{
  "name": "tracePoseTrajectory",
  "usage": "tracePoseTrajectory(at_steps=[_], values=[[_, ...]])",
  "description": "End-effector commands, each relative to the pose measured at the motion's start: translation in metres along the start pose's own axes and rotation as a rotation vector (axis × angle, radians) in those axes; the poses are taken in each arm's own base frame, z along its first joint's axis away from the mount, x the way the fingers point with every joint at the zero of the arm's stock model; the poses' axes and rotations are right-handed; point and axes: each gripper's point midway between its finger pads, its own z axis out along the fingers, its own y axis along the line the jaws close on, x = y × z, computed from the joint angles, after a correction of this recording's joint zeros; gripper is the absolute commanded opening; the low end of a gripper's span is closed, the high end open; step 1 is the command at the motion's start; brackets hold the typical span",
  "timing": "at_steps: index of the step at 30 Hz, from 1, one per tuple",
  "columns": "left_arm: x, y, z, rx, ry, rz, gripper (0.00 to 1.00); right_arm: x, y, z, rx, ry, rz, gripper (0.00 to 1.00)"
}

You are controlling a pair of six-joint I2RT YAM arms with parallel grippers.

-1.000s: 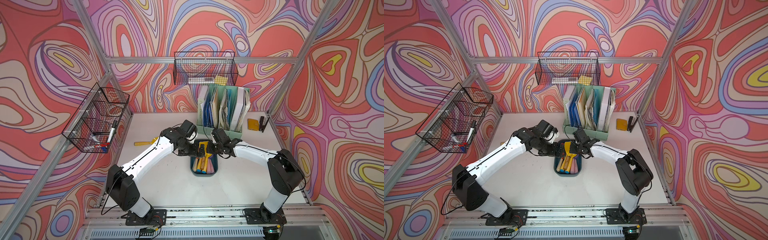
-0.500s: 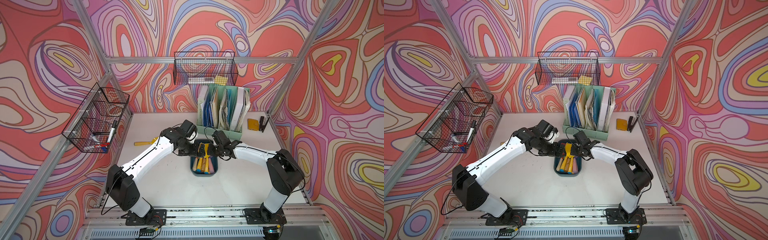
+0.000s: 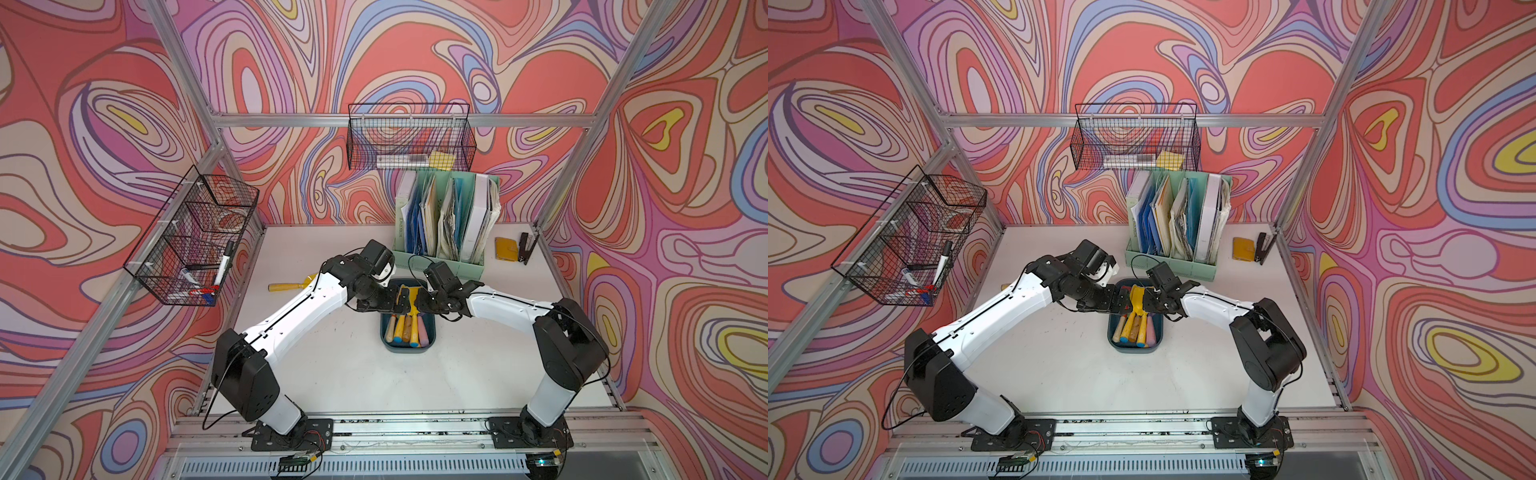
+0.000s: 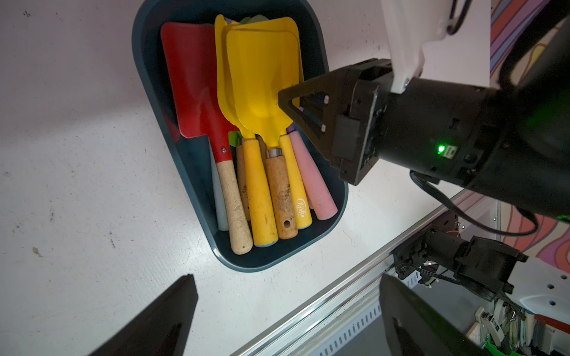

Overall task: Put the shovel into the storage box
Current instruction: Place the shovel in the storage box.

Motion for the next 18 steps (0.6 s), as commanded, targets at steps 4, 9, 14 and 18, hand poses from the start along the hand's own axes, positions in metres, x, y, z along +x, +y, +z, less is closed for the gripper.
tracePoseTrajectory(at_steps=[4, 9, 14, 18], values=[[0.001, 0.01, -0.009, -0.07, -0.016, 0.001, 0.99, -0.01, 0.001, -0.01, 0.02, -0.02, -0.018, 0.24], [-0.004, 0.032, -0.012, -0.162, -0.019, -0.049, 0.99, -0.016, 0.005, -0.026, 0.02, -0.042, -0.032, 0.29], [-0.014, 0.067, -0.025, -0.228, -0.054, -0.155, 0.99, -0.022, 0.007, -0.043, 0.02, -0.065, -0.044, 0.32], [-0.019, 0.097, -0.039, -0.278, -0.071, -0.22, 0.99, -0.026, 0.01, -0.054, 0.014, -0.085, -0.054, 0.32]])
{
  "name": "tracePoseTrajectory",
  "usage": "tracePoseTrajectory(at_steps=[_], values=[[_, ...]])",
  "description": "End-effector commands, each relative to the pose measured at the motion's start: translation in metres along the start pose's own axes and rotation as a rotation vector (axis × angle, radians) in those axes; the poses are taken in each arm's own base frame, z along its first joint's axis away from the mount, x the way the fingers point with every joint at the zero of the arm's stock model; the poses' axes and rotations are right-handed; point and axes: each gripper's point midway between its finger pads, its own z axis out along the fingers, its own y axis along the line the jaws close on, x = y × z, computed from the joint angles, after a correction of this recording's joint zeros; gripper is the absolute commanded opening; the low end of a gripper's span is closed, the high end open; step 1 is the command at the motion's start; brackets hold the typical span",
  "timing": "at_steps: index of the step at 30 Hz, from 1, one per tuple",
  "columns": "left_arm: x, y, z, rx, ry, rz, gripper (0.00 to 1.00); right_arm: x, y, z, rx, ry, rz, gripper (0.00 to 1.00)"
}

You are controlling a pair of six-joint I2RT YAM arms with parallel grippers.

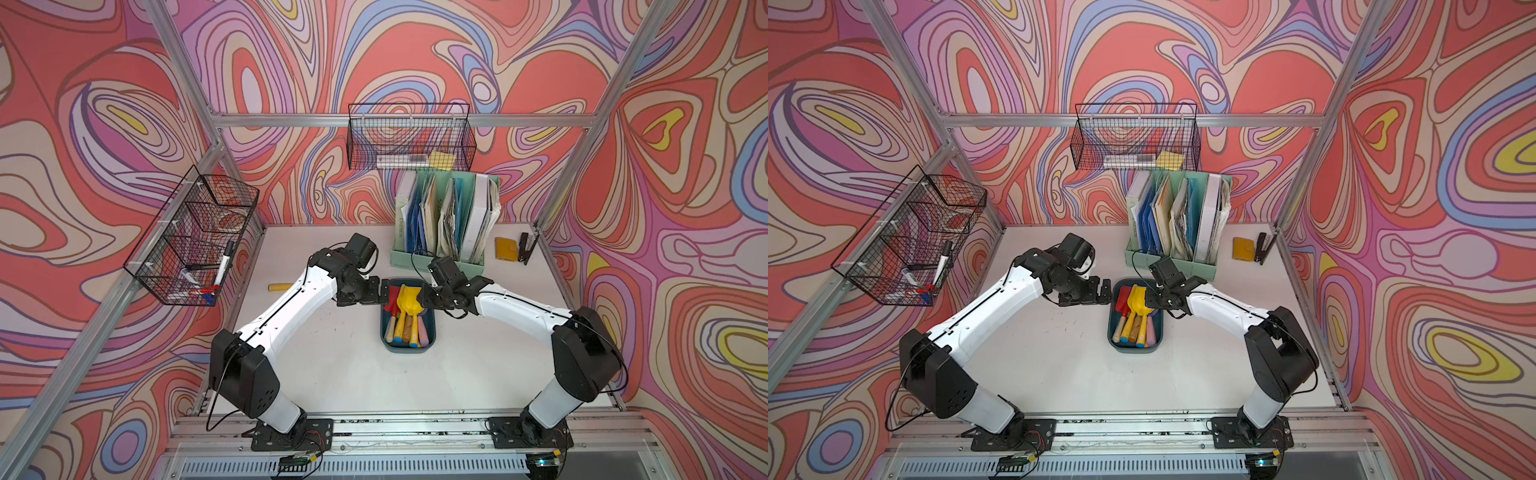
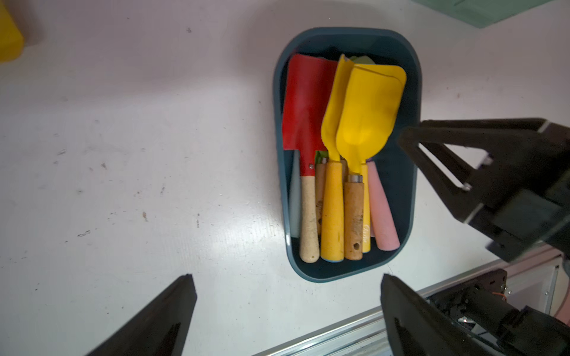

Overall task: Put the shovel into the storage box
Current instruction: Place the shovel in the storage box, then pick up the shovel from the center of the board.

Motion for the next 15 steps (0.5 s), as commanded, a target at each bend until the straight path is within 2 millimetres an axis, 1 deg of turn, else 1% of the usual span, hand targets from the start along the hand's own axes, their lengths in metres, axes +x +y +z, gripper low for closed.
tracePoseTrajectory(at_steps=[1, 4, 8, 10, 15], values=[[-0.008, 0.03, -0.014, -0.082, -0.019, -0.049, 0.99, -0.012, 0.003, -0.017, 0.005, -0.039, -0.017, 0.32], [-0.015, 0.052, -0.019, -0.114, -0.023, -0.076, 0.99, -0.014, 0.004, -0.021, 0.002, -0.048, -0.02, 0.31], [-0.022, 0.078, -0.02, -0.161, -0.018, -0.096, 0.99, -0.016, 0.006, -0.023, -0.008, -0.054, -0.023, 0.3], [-0.025, 0.091, -0.017, -0.182, -0.006, -0.115, 0.99, -0.016, 0.008, -0.023, -0.021, -0.055, -0.027, 0.29], [-0.029, 0.116, -0.004, -0.221, 0.053, -0.201, 0.99, -0.014, 0.012, -0.019, -0.044, -0.047, -0.047, 0.28]])
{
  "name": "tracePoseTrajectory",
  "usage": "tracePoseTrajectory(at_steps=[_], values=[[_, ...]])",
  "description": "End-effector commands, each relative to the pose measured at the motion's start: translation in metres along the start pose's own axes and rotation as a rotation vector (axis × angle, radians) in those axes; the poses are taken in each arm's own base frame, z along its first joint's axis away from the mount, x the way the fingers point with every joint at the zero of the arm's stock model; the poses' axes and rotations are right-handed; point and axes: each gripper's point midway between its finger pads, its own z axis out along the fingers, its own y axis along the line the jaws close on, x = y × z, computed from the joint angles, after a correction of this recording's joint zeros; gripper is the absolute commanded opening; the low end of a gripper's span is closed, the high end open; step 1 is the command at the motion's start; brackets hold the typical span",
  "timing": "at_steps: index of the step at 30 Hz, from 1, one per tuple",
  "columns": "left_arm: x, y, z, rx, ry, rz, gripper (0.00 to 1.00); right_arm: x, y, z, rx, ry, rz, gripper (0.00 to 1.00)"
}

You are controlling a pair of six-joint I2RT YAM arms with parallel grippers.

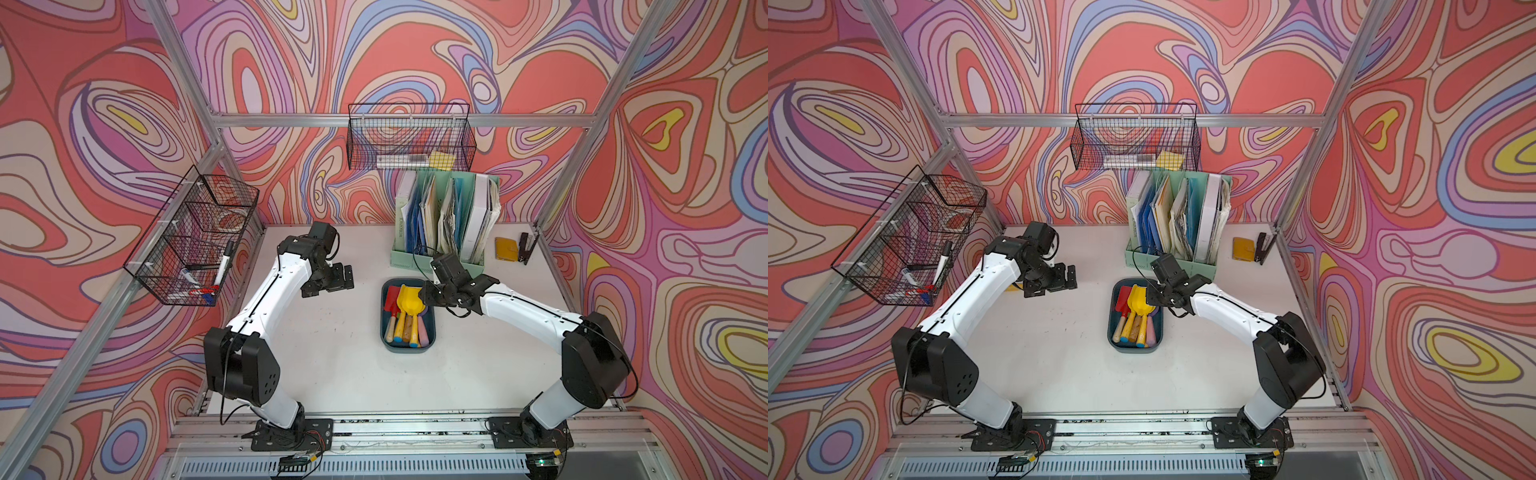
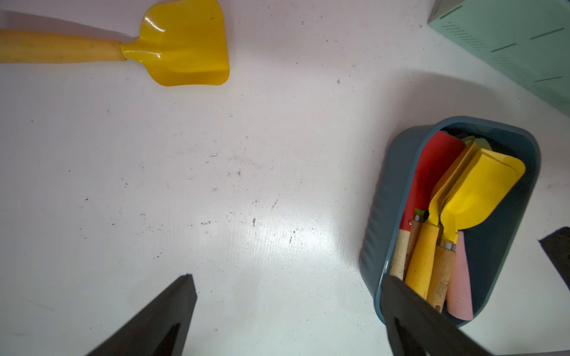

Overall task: Put the shovel into the storage box
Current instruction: Pick up the shovel from the center of the board.

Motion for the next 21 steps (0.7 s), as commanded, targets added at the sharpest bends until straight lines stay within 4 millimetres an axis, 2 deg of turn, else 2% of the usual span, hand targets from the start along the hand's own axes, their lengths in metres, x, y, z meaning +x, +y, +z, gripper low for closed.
tracePoseTrajectory(at_steps=[1, 9, 16, 19, 21], values=[[0.001, 0.016, 0.011, -0.057, 0.057, -0.02, 0.99, -0.007, 0.008, -0.006, -0.038, -0.023, -0.03, 0.28], [-0.022, 0.041, 0.027, -0.163, 0.067, 0.007, 0.97, -0.004, 0.031, 0.001, -0.165, 0.007, -0.046, 0.25], [-0.051, 0.06, 0.03, -0.235, 0.083, 0.101, 0.98, -0.002, 0.039, 0.0, -0.215, 0.015, -0.07, 0.23], [-0.053, 0.07, 0.034, -0.231, 0.145, 0.011, 0.93, 0.0, 0.041, 0.001, -0.231, 0.018, -0.075, 0.23], [-0.053, 0.067, 0.039, -0.199, 0.176, -0.032, 0.89, 0.001, 0.042, 0.002, -0.239, 0.024, -0.079, 0.23]])
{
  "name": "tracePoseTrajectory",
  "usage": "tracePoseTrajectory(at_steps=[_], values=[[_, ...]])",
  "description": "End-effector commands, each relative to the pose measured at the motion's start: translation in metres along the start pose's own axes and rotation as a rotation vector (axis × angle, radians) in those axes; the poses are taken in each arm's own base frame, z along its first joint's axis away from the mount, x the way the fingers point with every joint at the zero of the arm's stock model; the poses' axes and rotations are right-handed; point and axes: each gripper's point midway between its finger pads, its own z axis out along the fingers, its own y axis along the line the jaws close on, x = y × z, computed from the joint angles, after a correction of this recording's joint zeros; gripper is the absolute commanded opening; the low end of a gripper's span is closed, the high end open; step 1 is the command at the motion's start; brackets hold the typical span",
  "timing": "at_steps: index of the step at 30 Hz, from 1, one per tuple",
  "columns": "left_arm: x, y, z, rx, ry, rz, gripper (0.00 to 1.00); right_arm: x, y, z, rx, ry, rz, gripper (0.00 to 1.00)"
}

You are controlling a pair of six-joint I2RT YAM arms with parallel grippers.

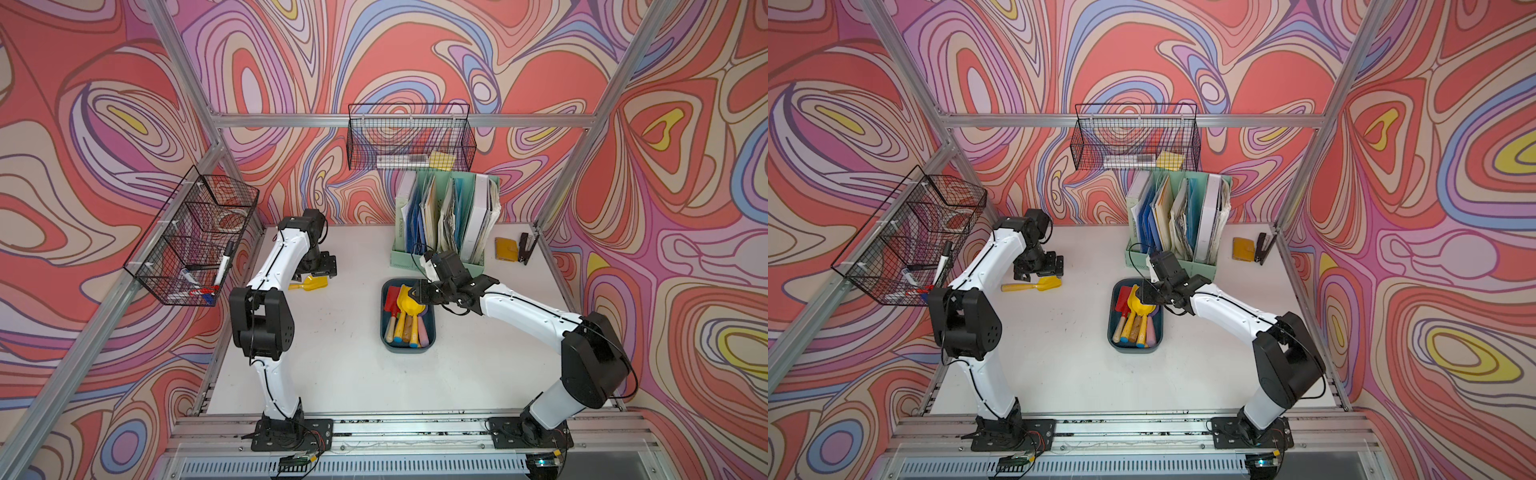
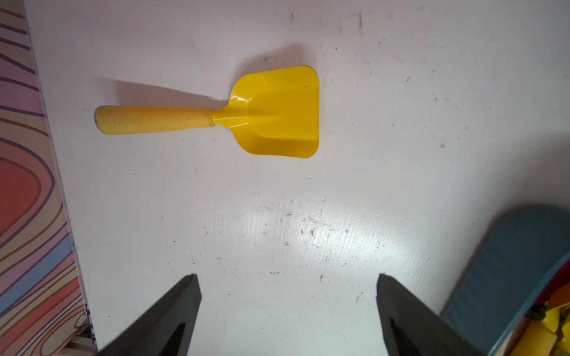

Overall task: Put the shovel into the storage box
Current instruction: Pick up the shovel from the center of the board.

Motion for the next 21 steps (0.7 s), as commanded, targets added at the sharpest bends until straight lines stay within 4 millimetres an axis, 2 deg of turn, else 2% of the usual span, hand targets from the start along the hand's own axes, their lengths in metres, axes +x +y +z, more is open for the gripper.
tracePoseTrajectory(at_steps=[1, 4, 11, 14, 21], values=[[0.015, 0.003, 0.006, 0.023, 0.107, -0.027, 0.88, 0.004, 0.001, 0.006, -0.028, 0.015, -0.023, 0.22], [0.011, 0.0, 0.009, 0.041, 0.076, 0.014, 0.87, 0.005, 0.003, 0.006, -0.036, 0.024, -0.04, 0.22], [-0.015, 0.023, 0.002, -0.03, 0.047, 0.089, 0.91, 0.004, 0.009, 0.01, -0.069, 0.027, -0.055, 0.22], [-0.025, 0.039, 0.014, -0.131, 0.076, 0.137, 0.92, 0.005, 0.01, 0.012, -0.083, 0.029, -0.05, 0.22], [-0.032, 0.056, 0.051, -0.244, 0.154, 0.354, 0.95, 0.011, 0.008, 0.013, -0.088, 0.039, -0.048, 0.22]])
